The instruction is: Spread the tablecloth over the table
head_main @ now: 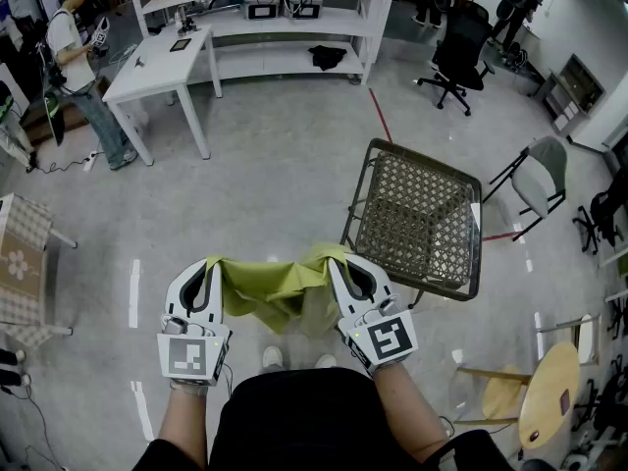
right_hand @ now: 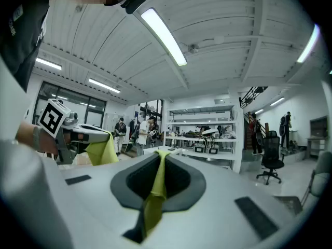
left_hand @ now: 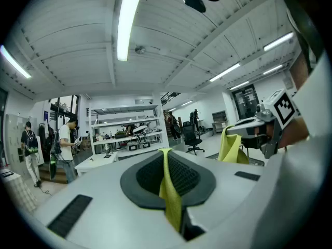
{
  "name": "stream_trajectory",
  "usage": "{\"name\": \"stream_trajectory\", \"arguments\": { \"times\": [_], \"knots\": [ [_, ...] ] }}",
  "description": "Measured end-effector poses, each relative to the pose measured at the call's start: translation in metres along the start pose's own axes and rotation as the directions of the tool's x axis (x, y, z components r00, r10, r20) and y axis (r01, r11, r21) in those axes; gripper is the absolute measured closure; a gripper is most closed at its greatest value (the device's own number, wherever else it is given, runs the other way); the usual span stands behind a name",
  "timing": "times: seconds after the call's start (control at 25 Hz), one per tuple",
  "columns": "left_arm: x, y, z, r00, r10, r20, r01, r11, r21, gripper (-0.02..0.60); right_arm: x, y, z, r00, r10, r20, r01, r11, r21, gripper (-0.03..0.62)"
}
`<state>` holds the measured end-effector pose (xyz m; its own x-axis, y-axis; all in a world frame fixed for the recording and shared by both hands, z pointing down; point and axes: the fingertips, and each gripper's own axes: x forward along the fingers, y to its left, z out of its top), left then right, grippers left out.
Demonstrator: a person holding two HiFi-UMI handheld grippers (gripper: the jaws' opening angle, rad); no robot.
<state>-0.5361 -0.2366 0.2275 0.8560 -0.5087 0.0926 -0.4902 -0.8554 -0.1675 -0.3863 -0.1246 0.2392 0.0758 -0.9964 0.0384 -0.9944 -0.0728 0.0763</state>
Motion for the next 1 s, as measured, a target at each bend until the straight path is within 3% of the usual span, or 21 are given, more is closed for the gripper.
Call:
{"name": "stream_trajectory", "arguments": {
  "times": [0.32, 0.6, 1.0],
  "knots": [
    [-0.002, -0.019, 0.0, 1.0, 0.025, -0.015, -0.025, 1.0, -0.002, 0.568, -0.017, -0.012, -0.005, 1.0, 0.01, -0.002, -0.01, 1.0, 0.018, 0.583],
    [-0.001, -0.03, 0.008, 0.996, 0.088, 0.006, -0.088, 0.996, 0.004, 0.568, -0.031, -0.029, -0.009, 0.999, 0.046, 0.011, -0.046, 0.998, 0.036, 0.582],
    [0.012, -0.036, 0.011, 0.981, 0.19, -0.022, -0.19, 0.981, 0.029, 0.568, -0.021, -0.041, -0.017, 0.989, 0.147, -0.004, -0.146, 0.986, 0.076, 0.582]
  ]
}}
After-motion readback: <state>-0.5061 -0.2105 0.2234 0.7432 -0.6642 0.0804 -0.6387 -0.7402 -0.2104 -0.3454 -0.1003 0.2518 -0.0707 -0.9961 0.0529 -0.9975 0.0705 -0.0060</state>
